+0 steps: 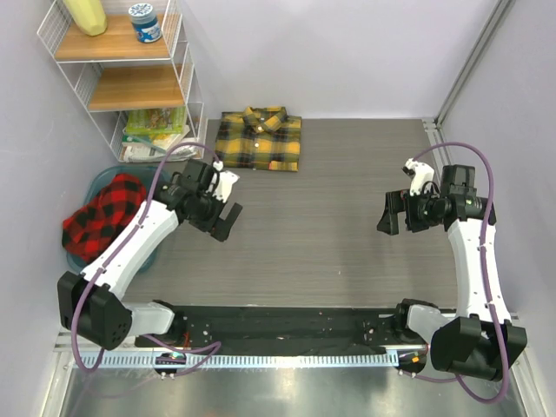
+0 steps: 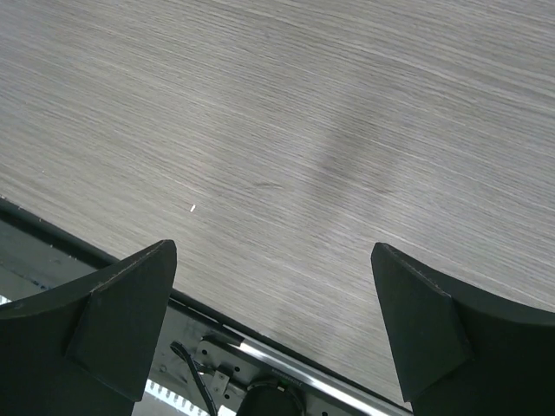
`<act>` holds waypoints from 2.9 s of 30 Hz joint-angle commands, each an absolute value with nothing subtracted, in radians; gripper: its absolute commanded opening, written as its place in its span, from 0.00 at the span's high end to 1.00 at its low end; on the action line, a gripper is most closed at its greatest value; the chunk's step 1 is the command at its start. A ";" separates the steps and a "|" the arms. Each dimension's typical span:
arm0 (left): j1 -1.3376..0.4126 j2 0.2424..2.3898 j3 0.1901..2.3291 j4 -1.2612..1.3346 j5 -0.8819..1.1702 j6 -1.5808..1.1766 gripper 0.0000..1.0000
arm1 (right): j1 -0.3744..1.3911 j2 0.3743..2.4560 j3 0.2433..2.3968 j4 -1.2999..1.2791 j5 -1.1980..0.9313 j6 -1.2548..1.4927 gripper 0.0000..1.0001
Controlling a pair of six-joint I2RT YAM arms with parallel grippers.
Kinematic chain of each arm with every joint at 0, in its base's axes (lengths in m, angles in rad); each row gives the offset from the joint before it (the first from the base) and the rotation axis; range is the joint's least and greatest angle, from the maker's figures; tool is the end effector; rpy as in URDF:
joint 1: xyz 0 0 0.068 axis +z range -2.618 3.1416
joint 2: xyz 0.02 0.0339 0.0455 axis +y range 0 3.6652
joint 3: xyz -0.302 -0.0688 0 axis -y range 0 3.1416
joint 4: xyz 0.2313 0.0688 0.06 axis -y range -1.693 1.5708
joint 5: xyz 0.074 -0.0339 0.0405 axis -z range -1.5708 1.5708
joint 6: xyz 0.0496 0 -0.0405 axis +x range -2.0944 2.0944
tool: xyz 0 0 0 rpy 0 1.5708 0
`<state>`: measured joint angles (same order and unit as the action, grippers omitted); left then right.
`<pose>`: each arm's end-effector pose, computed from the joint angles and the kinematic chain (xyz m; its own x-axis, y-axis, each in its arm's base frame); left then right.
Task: Fold and stack the long sleeve shirts
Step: Grab the shirt from the pile, then move the shirt to the center of the board
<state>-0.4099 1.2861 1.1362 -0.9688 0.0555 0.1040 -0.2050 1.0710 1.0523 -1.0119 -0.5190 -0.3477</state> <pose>0.2069 -0.0929 0.3170 -0.7769 0.4506 -0.4397 0.5035 0.8640 -0.0043 0.1694 -0.0101 0.3338 -0.7645 -0.1432 -0.6285 -0.3547 0.9076 0.2247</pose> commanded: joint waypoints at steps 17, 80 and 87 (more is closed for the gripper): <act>0.254 1.365 1.548 -1.077 0.103 0.380 0.00 | -0.206 1.051 1.040 -0.928 -0.495 -0.272 0.00; -0.367 1.365 1.281 -1.023 0.545 0.291 0.00 | -0.189 1.173 1.180 -1.029 -0.621 -0.337 0.00; -0.385 1.388 1.050 -0.994 0.451 0.459 0.01 | 0.110 1.212 1.086 -0.985 -0.386 -0.405 0.01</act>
<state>-0.3668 1.3895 1.1328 -1.0473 0.4915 0.3534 -0.0387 1.1923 1.1271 -1.0092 -0.5339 -0.3576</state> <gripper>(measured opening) 0.996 0.992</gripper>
